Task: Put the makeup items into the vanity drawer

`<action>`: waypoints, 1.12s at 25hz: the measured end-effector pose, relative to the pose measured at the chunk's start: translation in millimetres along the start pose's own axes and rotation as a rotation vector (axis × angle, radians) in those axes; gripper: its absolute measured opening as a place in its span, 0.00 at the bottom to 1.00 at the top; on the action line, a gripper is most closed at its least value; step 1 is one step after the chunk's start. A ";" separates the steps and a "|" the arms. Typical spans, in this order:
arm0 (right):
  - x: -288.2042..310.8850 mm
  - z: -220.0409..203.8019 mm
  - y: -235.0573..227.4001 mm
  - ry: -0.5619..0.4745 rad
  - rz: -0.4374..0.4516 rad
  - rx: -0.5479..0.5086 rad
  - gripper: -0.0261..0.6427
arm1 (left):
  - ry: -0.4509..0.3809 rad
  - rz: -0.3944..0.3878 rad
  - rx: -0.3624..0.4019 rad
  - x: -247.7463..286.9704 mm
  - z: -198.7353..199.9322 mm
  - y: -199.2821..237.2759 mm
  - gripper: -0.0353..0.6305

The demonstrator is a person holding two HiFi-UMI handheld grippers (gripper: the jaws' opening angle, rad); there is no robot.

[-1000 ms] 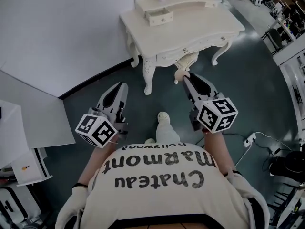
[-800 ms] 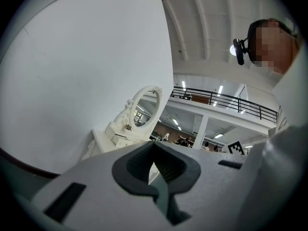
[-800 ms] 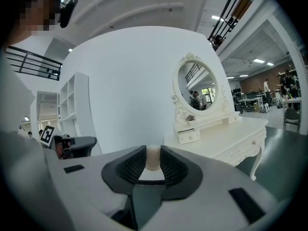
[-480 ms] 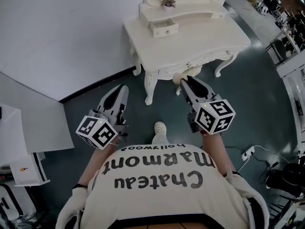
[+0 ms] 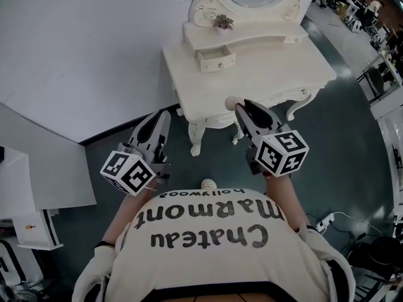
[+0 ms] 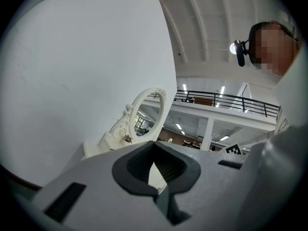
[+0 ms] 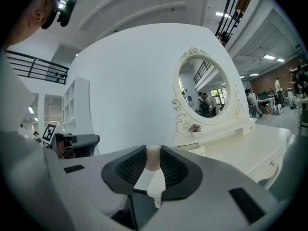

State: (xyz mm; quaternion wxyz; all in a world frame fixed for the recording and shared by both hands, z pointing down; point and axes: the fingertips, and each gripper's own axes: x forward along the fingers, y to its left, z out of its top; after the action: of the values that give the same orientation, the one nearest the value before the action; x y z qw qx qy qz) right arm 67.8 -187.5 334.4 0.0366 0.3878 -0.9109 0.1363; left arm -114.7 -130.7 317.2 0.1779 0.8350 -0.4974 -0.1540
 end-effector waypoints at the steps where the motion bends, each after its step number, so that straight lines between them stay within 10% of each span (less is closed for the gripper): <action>1: 3.7 2.9 -5.4 -0.002 0.007 0.000 0.20 | 0.003 0.005 0.005 6.2 0.2 1.0 0.07; 9: 38.7 13.9 -52.3 -0.009 0.051 0.001 0.20 | -0.015 0.067 0.022 44.5 -3.5 18.1 0.06; 20: 96.7 -11.2 -82.6 0.087 0.061 0.039 0.20 | -0.026 0.179 -0.166 55.9 -12.3 79.9 0.06; 28: 150.7 -6.4 -112.8 0.096 -0.018 0.073 0.20 | 0.066 0.130 -0.072 113.1 0.2 132.1 0.07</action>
State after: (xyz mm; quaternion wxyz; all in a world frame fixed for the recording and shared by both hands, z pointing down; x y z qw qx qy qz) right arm 43.4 -365.3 391.4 0.0672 0.3902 -0.8989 0.1876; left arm -165.5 -289.3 367.5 0.2340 0.7985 -0.5387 -0.1322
